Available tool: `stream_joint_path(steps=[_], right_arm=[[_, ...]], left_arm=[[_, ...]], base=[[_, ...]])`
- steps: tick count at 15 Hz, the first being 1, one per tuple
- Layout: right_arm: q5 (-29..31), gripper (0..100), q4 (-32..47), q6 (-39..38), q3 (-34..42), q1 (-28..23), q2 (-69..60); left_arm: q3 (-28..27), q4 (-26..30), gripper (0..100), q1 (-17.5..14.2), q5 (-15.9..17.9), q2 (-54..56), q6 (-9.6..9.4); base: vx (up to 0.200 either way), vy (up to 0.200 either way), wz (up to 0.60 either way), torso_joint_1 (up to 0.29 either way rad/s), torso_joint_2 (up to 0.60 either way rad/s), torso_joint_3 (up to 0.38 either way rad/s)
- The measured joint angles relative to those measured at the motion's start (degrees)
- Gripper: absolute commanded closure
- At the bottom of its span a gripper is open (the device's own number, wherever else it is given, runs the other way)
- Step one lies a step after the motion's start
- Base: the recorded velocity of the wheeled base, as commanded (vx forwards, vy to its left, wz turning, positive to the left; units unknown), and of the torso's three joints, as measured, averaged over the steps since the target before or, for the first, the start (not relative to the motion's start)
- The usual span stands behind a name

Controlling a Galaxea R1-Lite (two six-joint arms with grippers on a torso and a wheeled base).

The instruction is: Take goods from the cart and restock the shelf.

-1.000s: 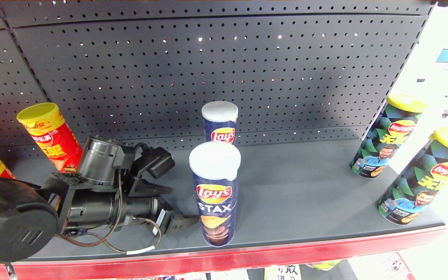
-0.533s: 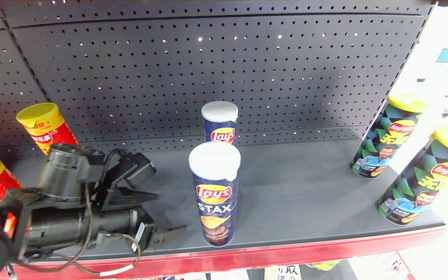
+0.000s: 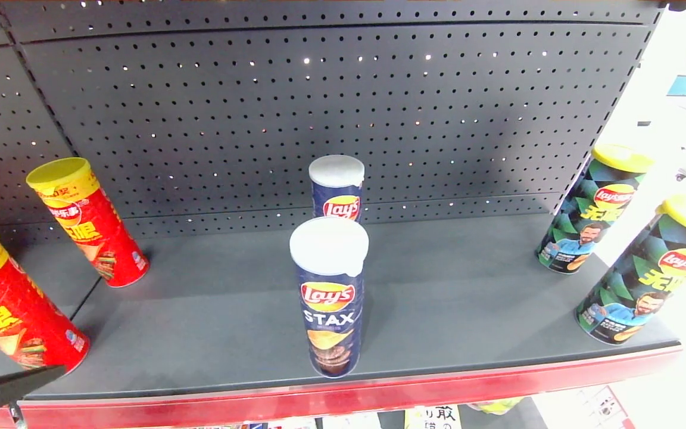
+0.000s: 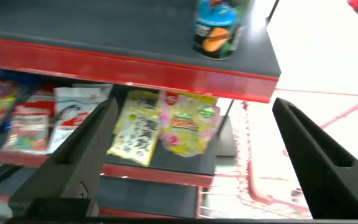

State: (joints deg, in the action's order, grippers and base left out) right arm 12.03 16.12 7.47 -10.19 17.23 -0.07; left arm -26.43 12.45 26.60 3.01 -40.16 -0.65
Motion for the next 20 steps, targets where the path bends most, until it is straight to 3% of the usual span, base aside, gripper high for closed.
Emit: stream_joint_path(steps=[2,4,8,10,11,13,16,17,18,20], right_arm=[[3.75,0,0.05,0.13,-0.94,-0.20,0.07],[6.14,0,0.02,0.05,-2.21,-0.56,1.04],[6.25,0,-0.05,-1.97,-3.17,-5.11,5.24],[6.08,0,-0.16,-3.67,-3.04,-10.97,9.13],[6.03,0,-0.16,-4.69,-2.89,-14.42,11.07],[4.74,0,-0.28,-6.00,-2.07,-21.54,13.49],[-5.68,0,-5.36,-5.34,1.27,-24.77,11.67],[-9.33,0,-13.76,-4.72,4.00,-24.30,9.74],[-11.79,0,-19.99,-4.44,6.64,-23.89,8.41],[-14.13,0,-20.43,-3.07,9.35,-23.20,6.79]], left_arm=[[-0.20,10.79,0,-1.96,-5.99,12.08,1.08],[-0.06,17.30,0,-8.17,-9.55,20.92,2.26],[2.51,20.86,0,-22.88,-11.22,28.15,2.74],[5.60,20.92,0,-25.23,-10.09,32.59,2.12],[7.34,20.35,0,-25.87,-7.79,35.12,1.35],[10.70,13.12,0,-26.39,-2.01,38.01,0.67],[20.04,-9.34,0,-26.60,1.72,39.75,0.54],[22.80,-12.78,0,-26.65,0.95,39.95,0.43],[24.23,-13.24,0,-26.65,-1.97,40.06,0.40],[25.27,-13.37,0,-26.70,-6.78,40.18,0.49]], base=[[0.000,0.000,0.00,0.000,0.00,0.000],[0.000,0.000,0.00,0.000,0.00,0.000],[0.000,0.000,0.00,0.000,0.00,0.000],[0.000,0.000,0.00,0.000,0.00,0.000],[0.000,0.000,0.00,0.000,0.00,0.000],[0.000,0.000,0.00,0.000,0.00,0.000],[0.000,0.000,0.00,0.000,0.00,0.000],[0.000,0.000,0.00,0.000,0.00,0.000],[0.000,0.000,0.00,0.000,0.00,0.000],[0.000,0.000,0.00,0.000,0.00,0.000]])
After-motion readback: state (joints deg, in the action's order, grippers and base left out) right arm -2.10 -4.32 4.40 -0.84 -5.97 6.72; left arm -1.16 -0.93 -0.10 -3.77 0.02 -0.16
